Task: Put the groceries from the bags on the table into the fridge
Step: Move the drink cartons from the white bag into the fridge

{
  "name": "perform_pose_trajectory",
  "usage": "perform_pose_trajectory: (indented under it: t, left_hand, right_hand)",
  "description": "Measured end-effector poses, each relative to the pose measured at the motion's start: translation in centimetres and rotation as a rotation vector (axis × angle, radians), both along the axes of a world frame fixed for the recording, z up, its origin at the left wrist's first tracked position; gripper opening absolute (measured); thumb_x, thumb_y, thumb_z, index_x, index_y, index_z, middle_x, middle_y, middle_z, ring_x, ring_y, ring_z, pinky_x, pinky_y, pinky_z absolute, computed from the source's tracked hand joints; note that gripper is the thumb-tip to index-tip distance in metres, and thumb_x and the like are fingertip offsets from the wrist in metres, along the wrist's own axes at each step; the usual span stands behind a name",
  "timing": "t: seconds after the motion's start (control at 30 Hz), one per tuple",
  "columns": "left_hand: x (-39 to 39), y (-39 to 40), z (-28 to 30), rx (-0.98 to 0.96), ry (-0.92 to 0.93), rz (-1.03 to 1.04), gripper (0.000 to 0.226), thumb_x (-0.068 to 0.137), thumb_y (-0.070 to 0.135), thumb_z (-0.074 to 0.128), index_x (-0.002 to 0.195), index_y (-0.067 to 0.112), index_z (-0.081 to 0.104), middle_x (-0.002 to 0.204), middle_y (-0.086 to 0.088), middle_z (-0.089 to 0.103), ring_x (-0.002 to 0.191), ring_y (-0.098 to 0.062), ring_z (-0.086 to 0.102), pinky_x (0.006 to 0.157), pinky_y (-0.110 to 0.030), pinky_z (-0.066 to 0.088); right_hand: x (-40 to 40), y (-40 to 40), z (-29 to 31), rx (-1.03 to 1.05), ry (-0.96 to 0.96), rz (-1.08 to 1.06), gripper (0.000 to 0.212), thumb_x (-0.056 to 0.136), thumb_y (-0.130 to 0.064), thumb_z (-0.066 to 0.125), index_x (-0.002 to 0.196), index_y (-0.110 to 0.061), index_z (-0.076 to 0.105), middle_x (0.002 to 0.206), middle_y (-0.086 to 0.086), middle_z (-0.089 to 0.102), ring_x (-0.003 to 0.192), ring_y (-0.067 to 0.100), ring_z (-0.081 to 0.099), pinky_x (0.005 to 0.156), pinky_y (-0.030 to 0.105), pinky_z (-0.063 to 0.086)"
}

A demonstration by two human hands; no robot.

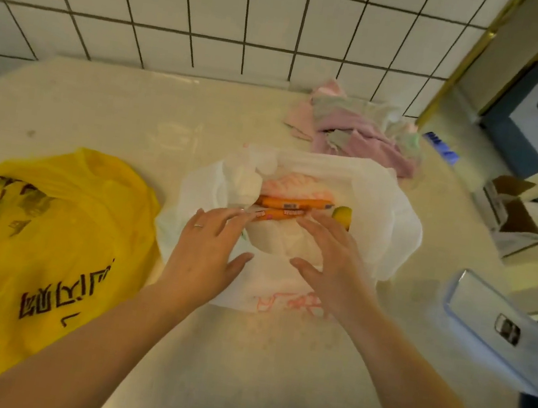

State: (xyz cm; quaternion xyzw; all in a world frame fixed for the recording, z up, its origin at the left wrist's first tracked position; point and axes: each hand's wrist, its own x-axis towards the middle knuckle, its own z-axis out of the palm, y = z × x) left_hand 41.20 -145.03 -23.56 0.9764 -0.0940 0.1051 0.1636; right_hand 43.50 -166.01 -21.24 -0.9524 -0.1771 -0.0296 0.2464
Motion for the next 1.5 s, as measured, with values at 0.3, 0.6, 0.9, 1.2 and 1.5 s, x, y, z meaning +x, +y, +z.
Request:
perform_pose_trajectory:
  t: [0.3,0.6,0.9,1.2,1.5]
  left_hand:
    - [2.6,0.0,0.2,0.413,0.090,-0.247,0.053,0.092,0.049,0.032,0.121,0.015,0.060,0.121,-0.004,0.063,0.120,-0.024,0.054,0.109,-0.047,0.022]
    - [3.4,-0.8,0.9,0.729,0.455,-0.310,0.063,0.097,0.053,0.013,0.150,0.021,0.002,0.155,-0.008,0.022,0.143,-0.026,0.019,0.107,-0.038,-0.024]
    - [2.9,1.3,0.6,0.727,0.444,-0.296,0.059,0.095,0.052,0.015,0.127,0.022,0.056,0.119,-0.004,0.064,0.112,-0.025,0.058,0.113,-0.042,0.002]
    - [1.2,5.2,-1.0,0.525,0.525,-0.019,0.071,0.088,0.067,0.006,0.143,0.027,0.027,0.148,-0.010,0.036,0.134,-0.029,0.038,0.096,-0.042,0.043]
    - [1.2,7.1,-2.0,0.579,0.416,-0.137,0.072,0.091,0.067,0.011,0.147,0.023,0.023,0.155,-0.005,0.021,0.144,-0.025,0.013,0.114,-0.049,0.011]
  right_hand:
    - [9.3,1.5,-1.1,-0.291,-0.241,0.558,0.070,0.072,-0.016,0.077,0.135,-0.018,0.046,0.148,0.010,0.033,0.127,0.030,0.045,0.097,0.044,0.046]
    - [16.9,4.8,-4.8,-0.477,-0.712,1.113,0.057,0.085,-0.009,0.027,0.140,-0.019,0.037,0.151,0.017,0.027,0.138,0.036,0.029,0.107,0.059,0.028]
    - [19.9,9.1,-8.3,-0.393,-0.889,1.216,0.061,0.090,-0.011,0.052,0.145,-0.026,0.028,0.152,0.012,0.028,0.137,0.031,0.032,0.108,0.059,0.025]
    - [20.2,12.5,-8.2,-0.430,-0.742,1.308,0.052,0.092,-0.017,0.031,0.143,-0.026,0.032,0.151,0.015,0.028,0.133,0.033,0.039,0.100,0.055,0.038]
    - [20.5,16.7,-7.7,-0.365,-0.673,1.374,0.073,0.080,-0.007,0.070,0.140,-0.024,0.032,0.149,0.016,0.033,0.128,0.033,0.046,0.095,0.049,0.045]
